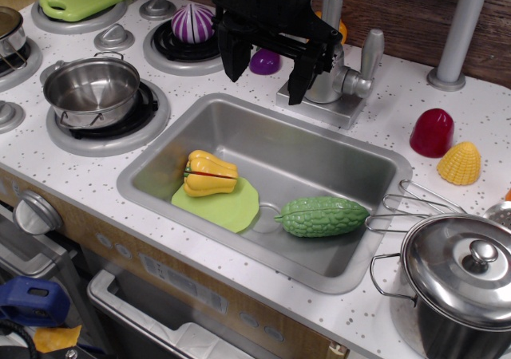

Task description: Turn faucet front to left

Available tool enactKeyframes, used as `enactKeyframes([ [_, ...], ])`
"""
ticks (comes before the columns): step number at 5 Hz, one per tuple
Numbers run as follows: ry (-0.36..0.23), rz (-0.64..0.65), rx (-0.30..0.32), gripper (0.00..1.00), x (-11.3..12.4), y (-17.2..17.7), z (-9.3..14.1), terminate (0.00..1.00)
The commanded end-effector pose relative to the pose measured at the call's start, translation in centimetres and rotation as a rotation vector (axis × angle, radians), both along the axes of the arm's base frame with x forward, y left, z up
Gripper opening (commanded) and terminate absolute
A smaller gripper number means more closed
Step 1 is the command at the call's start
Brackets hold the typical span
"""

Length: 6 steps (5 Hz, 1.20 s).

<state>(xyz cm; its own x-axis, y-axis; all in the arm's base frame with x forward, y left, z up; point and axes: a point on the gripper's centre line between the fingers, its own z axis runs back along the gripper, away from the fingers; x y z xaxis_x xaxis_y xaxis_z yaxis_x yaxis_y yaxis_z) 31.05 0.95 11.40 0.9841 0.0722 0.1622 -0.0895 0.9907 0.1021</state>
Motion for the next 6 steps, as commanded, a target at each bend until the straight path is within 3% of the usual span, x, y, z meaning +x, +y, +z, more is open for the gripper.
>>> enactKeyframes([
  [1,0.0,0.0,0.0,1.0,0.0,0.0,0.0,0.0],
  [3,-0.191,0.018,0.14,1.0,1.2,-1.4,-0.1,0.0],
  [5,-0.348,0.036,0.18,1.0,3.6,-0.8,1.1,0.0],
  [6,-0.39,0.047,0.179,1.0,4.6,-0.1,1.6,0.0],
])
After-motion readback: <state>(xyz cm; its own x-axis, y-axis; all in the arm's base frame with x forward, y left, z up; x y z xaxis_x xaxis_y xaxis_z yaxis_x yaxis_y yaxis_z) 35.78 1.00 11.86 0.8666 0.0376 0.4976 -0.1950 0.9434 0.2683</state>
